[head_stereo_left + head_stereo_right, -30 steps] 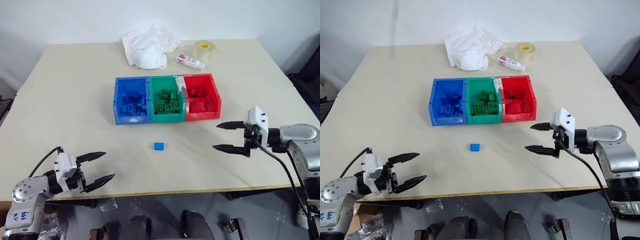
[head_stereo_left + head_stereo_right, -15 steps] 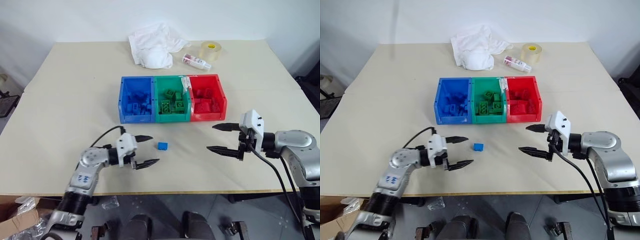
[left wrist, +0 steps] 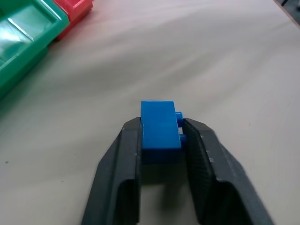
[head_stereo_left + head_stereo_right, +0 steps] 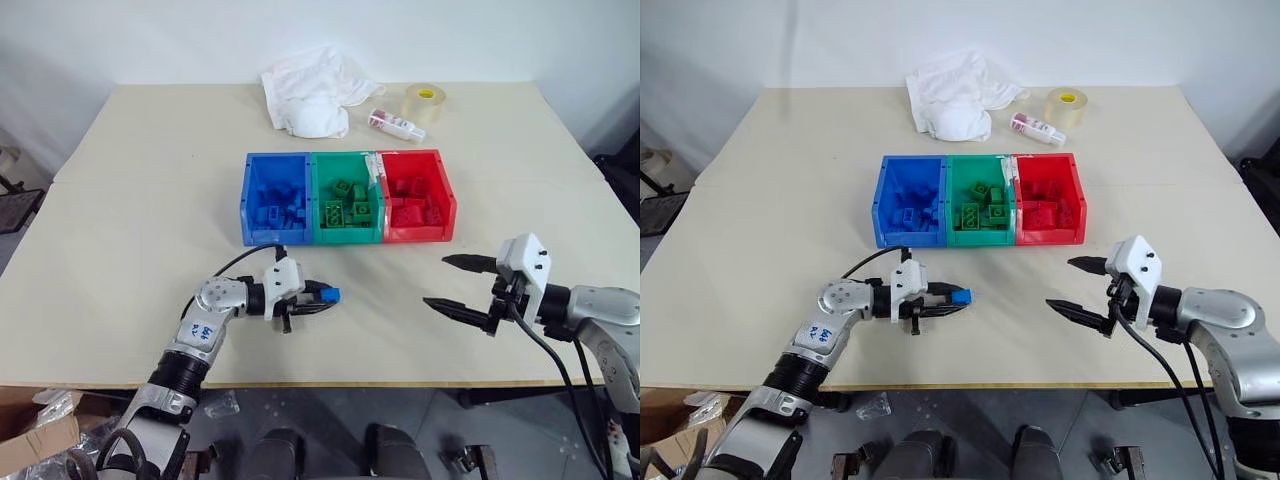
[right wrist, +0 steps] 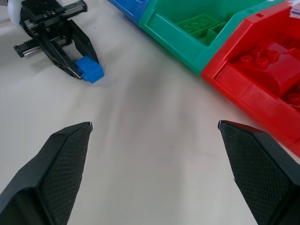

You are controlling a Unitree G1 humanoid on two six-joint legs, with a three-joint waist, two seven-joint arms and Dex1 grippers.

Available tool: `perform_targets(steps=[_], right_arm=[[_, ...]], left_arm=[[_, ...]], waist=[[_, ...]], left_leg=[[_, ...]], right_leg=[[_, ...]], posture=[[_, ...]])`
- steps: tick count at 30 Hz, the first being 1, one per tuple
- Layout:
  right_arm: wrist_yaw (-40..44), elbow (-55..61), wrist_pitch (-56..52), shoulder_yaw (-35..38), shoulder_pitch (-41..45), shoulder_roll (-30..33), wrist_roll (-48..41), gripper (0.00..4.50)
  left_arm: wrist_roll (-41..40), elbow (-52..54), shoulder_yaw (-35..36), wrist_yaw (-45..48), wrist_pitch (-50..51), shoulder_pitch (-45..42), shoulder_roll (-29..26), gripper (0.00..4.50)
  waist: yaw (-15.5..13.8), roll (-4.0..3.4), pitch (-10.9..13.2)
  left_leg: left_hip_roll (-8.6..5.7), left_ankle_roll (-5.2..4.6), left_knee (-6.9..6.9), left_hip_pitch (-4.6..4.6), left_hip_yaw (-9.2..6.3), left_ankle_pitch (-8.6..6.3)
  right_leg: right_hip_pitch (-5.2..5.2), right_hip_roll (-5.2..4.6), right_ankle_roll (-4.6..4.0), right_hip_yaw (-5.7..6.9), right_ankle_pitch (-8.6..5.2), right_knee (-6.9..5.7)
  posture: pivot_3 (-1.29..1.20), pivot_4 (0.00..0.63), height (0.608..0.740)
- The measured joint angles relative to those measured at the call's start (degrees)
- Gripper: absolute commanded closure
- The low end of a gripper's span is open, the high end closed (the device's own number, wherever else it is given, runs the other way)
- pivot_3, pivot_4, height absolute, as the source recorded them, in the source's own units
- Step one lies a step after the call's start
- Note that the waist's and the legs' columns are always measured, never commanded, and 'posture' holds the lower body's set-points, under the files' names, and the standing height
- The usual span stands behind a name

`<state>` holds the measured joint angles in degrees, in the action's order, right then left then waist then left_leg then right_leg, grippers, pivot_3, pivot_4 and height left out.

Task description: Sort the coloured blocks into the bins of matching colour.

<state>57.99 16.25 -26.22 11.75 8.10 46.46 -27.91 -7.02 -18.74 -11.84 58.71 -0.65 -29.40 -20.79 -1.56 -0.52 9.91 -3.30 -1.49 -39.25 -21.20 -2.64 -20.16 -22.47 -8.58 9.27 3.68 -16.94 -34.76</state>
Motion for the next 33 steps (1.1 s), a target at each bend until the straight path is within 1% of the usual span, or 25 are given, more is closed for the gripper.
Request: perform_targets(steps=[5, 10, 13, 18, 19, 23, 28, 33], right_arm=[[-0.3, 0.4, 0.0, 0.0, 0.0, 0.0, -0.4, 0.00], [-0.4, 0.3, 0.3, 0.0, 0.0, 0.0, -0.5, 0.00], [-0.3, 0.2, 0.7, 0.0, 0.1, 0.0, -0.5, 0.00], [-0.3, -0.9, 1.3, -0.2, 1.1, 0.0, -0.4, 0.00], [-0.3, -1.1, 1.3, -0.2, 1.4, 0.0, -0.3, 0.00], [-0.3, -1.5, 1.7, -0.4, 2.5, 0.0, -0.2, 0.00], [-0.2, -2.9, 2.5, -0.8, 2.9, 0.0, -0.2, 0.00], [0.7, -4.6, 3.7, -2.0, 4.5, 0.0, 0.2, 0.00]], left_arm=[[0.3, 2.6, 0.6, -2.6, 2.4, -0.1, -0.4, 3.61], [-1.1, 9.3, 5.2, -7.1, 8.1, -4.1, -0.9, 3.61], [-1.0, 9.4, 8.1, -11.8, 11.2, -7.5, -1.9, 3.61], [0.8, 6.0, 11.3, -18.7, 12.5, -12.1, -3.6, 3.61], [1.1, 4.5, 11.3, -19.6, 12.6, -12.9, -3.6, 2.88], [2.1, 0.7, 11.5, -22.4, 12.9, -15.0, -3.7, 1.67], [1.6, 0.9, 11.4, -20.7, 14.2, -15.0, -4.7, 0.06], [-2.0, 5.7, 11.9, -14.3, 16.5, -12.5, -8.0, 0.02]], waist=[[0.0, 0.03, 0.0], [0.0, 0.05, 0.0], [0.1, 0.06, 0.0], [0.1, 0.06, 0.0], [0.1, 0.06, 0.0], [0.0, 0.14, 0.1], [0.1, 0.19, 0.1], [0.3, 0.18, 0.1]], left_leg=[[0.01, -0.01, -0.01, -0.04, -0.02, 0.00], [0.00, 0.00, -0.01, -0.06, -0.06, 0.00], [0.01, 0.00, 0.00, -0.05, -0.06, 0.01], [-0.01, 0.00, 0.03, -0.04, -0.05, 0.01], [-0.01, 0.00, 0.02, -0.04, -0.06, 0.01], [-0.02, 0.00, 0.02, -0.06, -0.07, 0.01], [-0.01, 0.00, 0.02, -0.06, -0.06, 0.01], [0.01, 0.01, 0.04, -0.05, -0.07, 0.01]], right_leg=[[-0.03, 0.00, 0.00, -0.01, 0.00, 0.01], [-0.03, 0.00, 0.00, 0.00, 0.00, 0.01], [-0.04, 0.03, 0.00, 0.00, 0.00, -0.01], [-0.05, 0.02, 0.00, 0.01, 0.00, 0.00], [-0.05, 0.02, 0.00, 0.01, 0.00, -0.03], [-0.05, 0.02, 0.00, 0.03, 0.00, -0.02], [-0.06, 0.02, 0.01, 0.03, 0.00, -0.02], [-0.08, 0.02, 0.01, 0.02, 0.00, -0.04]], posture=[[0.00, 0.150, 0.740], [0.00, 0.150, 0.740], [0.00, 0.150, 0.740], [0.00, 0.150, 0.740], [0.00, 0.150, 0.740], [0.00, 0.150, 0.740], [0.00, 0.150, 0.740], [0.00, 0.150, 0.740]])
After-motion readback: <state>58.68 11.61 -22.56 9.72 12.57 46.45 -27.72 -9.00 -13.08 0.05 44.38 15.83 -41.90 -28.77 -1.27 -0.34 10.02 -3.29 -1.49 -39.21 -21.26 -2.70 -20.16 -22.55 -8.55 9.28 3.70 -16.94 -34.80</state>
